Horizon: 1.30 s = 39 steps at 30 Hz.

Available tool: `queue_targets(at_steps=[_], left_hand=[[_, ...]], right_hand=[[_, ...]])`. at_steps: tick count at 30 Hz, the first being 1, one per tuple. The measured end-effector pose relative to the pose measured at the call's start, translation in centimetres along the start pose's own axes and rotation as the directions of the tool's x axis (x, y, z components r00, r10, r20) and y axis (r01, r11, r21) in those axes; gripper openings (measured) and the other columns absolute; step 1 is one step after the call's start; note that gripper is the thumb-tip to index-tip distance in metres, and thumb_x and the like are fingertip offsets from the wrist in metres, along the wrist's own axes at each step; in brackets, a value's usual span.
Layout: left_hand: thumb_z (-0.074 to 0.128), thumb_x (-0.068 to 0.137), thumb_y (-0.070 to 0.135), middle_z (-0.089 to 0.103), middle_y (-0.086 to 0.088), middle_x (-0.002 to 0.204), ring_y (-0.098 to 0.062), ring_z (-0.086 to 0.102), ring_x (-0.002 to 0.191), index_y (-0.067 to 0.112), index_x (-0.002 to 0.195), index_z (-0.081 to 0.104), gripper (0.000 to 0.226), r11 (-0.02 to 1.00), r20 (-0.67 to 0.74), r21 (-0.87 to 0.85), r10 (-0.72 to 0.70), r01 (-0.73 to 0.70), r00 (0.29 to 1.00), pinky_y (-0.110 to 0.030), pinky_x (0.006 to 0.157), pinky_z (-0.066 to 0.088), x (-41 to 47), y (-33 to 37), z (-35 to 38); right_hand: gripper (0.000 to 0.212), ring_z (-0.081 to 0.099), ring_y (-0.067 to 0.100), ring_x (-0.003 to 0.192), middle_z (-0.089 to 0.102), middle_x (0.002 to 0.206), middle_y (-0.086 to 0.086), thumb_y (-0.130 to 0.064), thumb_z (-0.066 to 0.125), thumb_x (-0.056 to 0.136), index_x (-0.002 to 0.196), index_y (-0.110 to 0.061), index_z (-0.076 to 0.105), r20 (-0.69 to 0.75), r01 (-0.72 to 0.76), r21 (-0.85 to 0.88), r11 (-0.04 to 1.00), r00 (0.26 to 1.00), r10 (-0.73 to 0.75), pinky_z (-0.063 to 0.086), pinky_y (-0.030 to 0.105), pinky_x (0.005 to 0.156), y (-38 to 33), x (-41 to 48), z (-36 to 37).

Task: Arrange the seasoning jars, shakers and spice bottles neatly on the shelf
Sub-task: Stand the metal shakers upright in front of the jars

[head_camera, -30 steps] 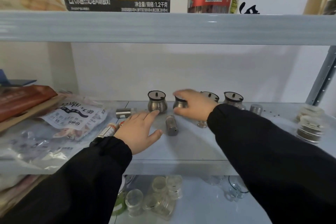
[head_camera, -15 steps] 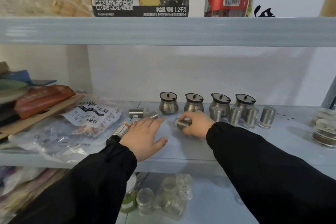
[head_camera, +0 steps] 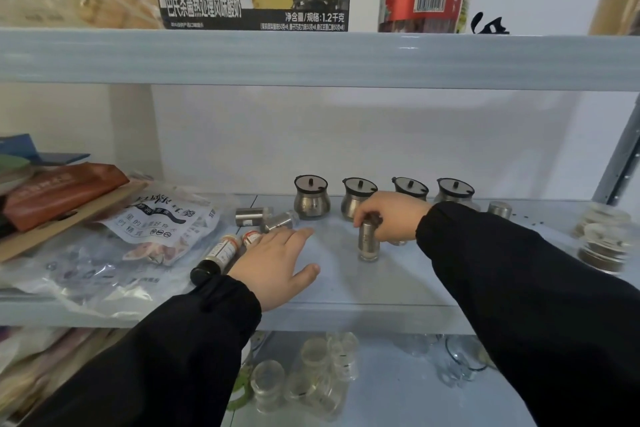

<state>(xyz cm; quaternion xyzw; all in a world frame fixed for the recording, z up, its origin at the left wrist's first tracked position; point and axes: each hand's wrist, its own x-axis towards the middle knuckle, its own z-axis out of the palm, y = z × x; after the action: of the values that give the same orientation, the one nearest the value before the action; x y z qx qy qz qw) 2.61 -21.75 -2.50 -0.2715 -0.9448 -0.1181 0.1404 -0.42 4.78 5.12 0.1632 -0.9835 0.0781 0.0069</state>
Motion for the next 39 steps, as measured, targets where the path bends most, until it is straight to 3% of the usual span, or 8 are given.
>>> queue_targets(at_steps=[3, 6, 8, 18, 26, 37, 39], left_hand=[[0.032, 0.089, 0.063, 0.038, 0.001, 0.150, -0.019, 0.030, 0.139, 0.028, 0.149, 0.023, 0.070, 1.000, -0.009, 0.008, 0.010, -0.010, 1.000, -0.036, 0.113, 0.026, 0.0, 0.2, 0.2], [0.033, 0.090, 0.063, 0.039, 0.001, 0.150, -0.018, 0.030, 0.139, 0.028, 0.149, 0.024, 0.069, 1.000, -0.009, 0.007, 0.006, -0.006, 1.000, -0.037, 0.113, 0.027, 0.1, 0.0, 0.3], [0.034, 0.090, 0.062, 0.039, 0.001, 0.150, -0.018, 0.030, 0.140, 0.028, 0.149, 0.024, 0.069, 1.000, -0.005, -0.003, -0.004, 0.004, 1.000, -0.038, 0.113, 0.028, 0.1, -0.2, 0.2], [0.032, 0.089, 0.064, 0.043, 0.000, 0.146, -0.019, 0.035, 0.135, 0.028, 0.148, 0.025, 0.070, 1.000, -0.020, -0.011, -0.019, 0.019, 1.000, -0.038, 0.111, 0.031, -0.3, -0.5, 0.0], [0.036, 0.090, 0.060, 0.042, 0.000, 0.146, -0.021, 0.032, 0.136, 0.028, 0.149, 0.025, 0.068, 0.999, -0.036, 0.009, -0.034, 0.035, 0.999, -0.041, 0.113, 0.027, -0.6, -0.8, -0.4], [0.036, 0.091, 0.059, 0.045, 0.000, 0.143, -0.020, 0.034, 0.135, 0.027, 0.148, 0.026, 0.067, 0.999, -0.034, 0.031, -0.018, 0.019, 0.999, -0.038, 0.112, 0.028, -1.1, -1.2, -0.7], [0.037, 0.090, 0.059, 0.046, 0.000, 0.142, -0.021, 0.037, 0.133, 0.028, 0.148, 0.027, 0.066, 0.999, -0.058, 0.041, -0.015, 0.018, 0.998, -0.040, 0.110, 0.031, -1.0, -1.7, -1.5]], right_hand=[[0.041, 0.057, 0.012, 0.093, 0.058, 0.105, -0.009, -0.013, 0.063, 0.079, 0.112, -0.037, 0.064, -0.018, 0.005, 0.069, 0.998, 1.000, -0.004, 0.049, 0.027, 0.080, 0.3, -0.4, -0.1], [0.027, 0.059, 0.008, 0.096, 0.062, 0.102, -0.013, -0.037, 0.066, 0.083, 0.110, -0.036, 0.065, -0.128, -0.010, 0.150, 0.989, 0.991, 0.030, 0.045, 0.022, 0.075, 0.7, -0.6, -0.7], [0.020, 0.061, 0.007, 0.092, 0.065, 0.097, -0.014, -0.043, 0.066, 0.085, 0.102, -0.034, 0.068, -0.130, -0.025, 0.118, 0.993, 0.991, 0.040, 0.044, 0.021, 0.071, 0.9, -0.6, -1.0], [0.011, 0.060, 0.007, 0.086, 0.067, 0.093, -0.014, -0.028, 0.067, 0.088, 0.097, -0.029, 0.073, -0.133, -0.057, 0.078, 0.995, 0.989, 0.067, 0.036, 0.015, 0.060, 1.0, 1.0, -0.8], [0.011, 0.054, 0.004, 0.080, 0.063, 0.093, -0.017, -0.028, 0.063, 0.088, 0.091, -0.036, 0.070, -0.165, -0.084, 0.013, 0.996, 0.983, 0.085, 0.028, 0.014, 0.054, 1.1, 2.0, -0.8], [0.014, 0.058, 0.008, 0.091, 0.065, 0.102, -0.016, -0.034, 0.063, 0.086, 0.098, -0.037, 0.070, -0.157, -0.109, 0.039, 0.993, 0.981, 0.114, 0.031, 0.016, 0.057, 1.3, 2.7, -0.6], [0.025, 0.056, 0.011, 0.098, 0.063, 0.110, -0.012, -0.038, 0.065, 0.085, 0.110, -0.036, 0.066, -0.246, -0.074, 0.107, 0.992, 0.964, 0.098, 0.037, 0.018, 0.065, 0.9, 2.8, -0.9]])
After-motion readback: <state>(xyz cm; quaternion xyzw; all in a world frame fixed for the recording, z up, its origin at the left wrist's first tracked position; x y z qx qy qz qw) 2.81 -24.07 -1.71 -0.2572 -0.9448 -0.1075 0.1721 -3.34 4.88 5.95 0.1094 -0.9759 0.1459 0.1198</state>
